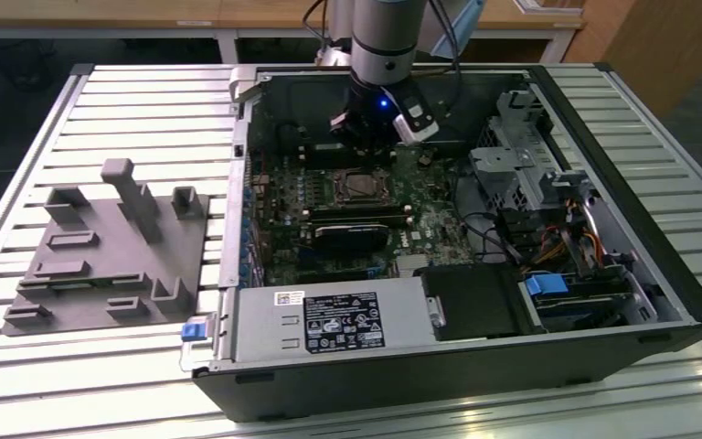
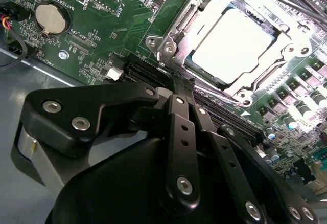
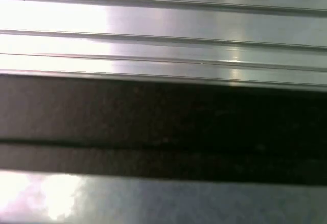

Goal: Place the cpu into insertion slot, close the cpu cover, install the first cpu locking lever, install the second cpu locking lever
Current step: 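Install the first cpu locking lever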

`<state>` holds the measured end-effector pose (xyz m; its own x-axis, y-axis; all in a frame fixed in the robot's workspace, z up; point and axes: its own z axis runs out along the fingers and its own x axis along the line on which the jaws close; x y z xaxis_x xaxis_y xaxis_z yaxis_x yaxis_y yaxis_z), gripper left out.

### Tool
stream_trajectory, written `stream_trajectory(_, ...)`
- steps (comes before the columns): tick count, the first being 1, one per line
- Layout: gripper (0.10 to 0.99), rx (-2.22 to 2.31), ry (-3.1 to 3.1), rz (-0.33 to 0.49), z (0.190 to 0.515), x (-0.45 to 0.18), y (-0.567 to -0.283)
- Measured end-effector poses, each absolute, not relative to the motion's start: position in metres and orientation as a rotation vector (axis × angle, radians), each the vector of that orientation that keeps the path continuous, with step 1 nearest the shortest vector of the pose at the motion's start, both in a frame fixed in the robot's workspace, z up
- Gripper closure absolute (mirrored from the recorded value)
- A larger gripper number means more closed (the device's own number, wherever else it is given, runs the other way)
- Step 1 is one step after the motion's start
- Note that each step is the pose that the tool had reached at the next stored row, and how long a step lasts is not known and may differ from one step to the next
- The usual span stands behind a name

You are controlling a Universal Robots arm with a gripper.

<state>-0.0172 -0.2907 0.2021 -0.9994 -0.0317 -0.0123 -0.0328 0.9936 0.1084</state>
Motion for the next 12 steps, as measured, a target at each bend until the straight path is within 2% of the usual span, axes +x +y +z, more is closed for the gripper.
stream_trajectory(12,0.98,-0.051,3.128,0.126,0.1997,-0.0172,-0.2906)
